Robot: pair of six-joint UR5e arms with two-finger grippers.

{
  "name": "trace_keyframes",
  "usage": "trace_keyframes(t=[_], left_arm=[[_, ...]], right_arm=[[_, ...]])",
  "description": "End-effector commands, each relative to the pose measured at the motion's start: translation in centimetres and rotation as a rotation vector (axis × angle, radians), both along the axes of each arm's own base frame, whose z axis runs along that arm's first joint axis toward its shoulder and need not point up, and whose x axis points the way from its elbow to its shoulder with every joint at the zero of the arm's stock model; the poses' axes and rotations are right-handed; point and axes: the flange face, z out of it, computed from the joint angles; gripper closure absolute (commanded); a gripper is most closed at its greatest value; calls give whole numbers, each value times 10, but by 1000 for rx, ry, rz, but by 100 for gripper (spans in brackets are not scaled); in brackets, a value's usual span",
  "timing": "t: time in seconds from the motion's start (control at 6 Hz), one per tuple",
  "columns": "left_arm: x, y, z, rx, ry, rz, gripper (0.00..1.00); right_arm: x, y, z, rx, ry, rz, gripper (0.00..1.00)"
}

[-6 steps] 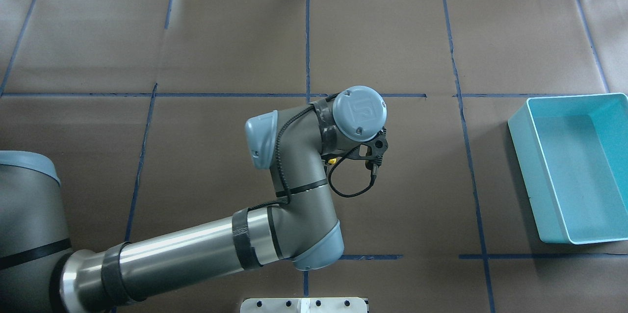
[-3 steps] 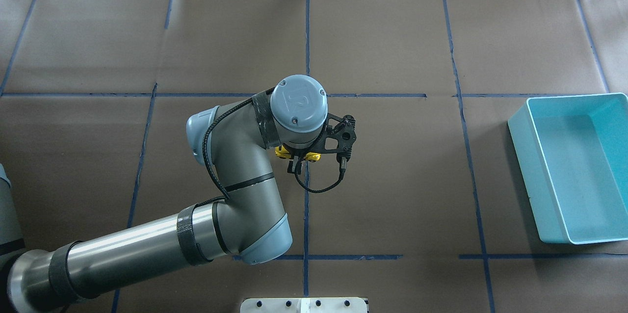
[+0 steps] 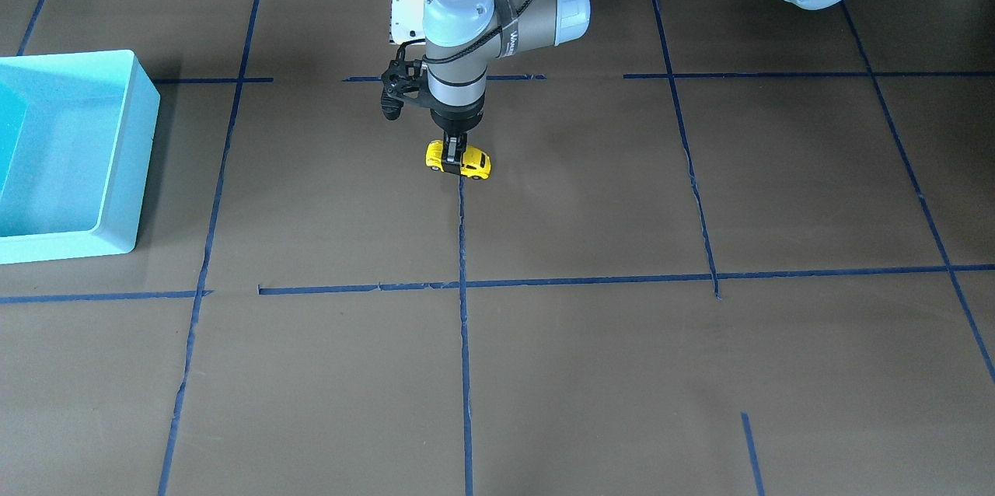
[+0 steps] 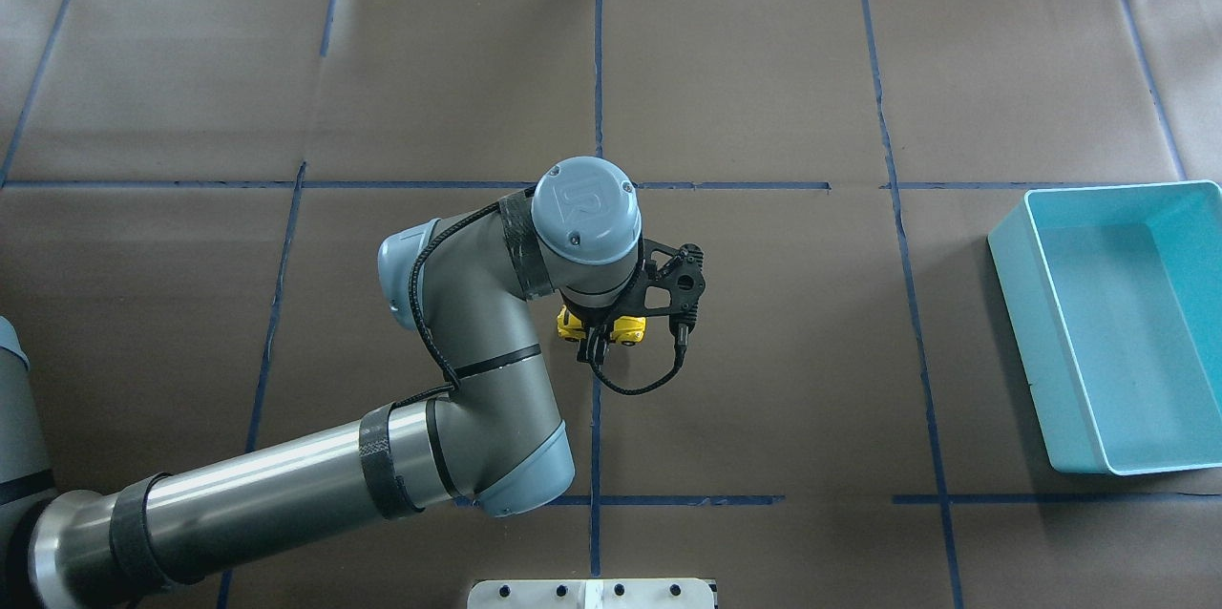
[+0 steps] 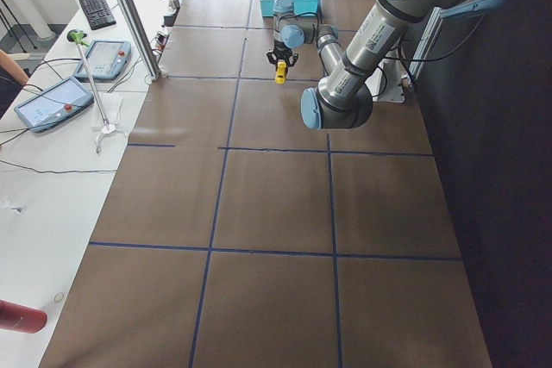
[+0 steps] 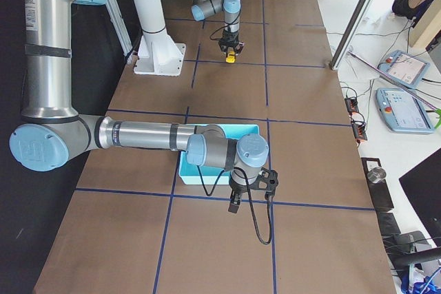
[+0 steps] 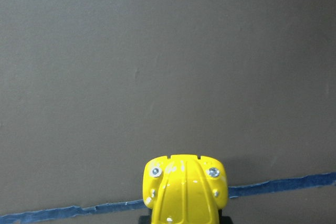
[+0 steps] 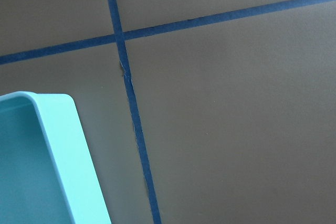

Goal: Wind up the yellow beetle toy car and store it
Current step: 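Press the car down and drag it back toward the robot with left gripper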

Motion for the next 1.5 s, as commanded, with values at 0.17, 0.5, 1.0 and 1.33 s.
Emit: trace_keyframes(t=[0.17,0.5,1.0,1.33], left_arm=[[9,3,4,-6,-13,5,92],[11,6,8,-7,-21,7,92],[11,8,19,-12,-37,14,92],[7,10,40,-16,-51,19,92]], right_arm=[[0,0,0,0,0,-1,0],[0,0,3,-6,0,-1,0],[0,1,3,-6,0,1,0],[0,1,4,-8,1,-1,0]])
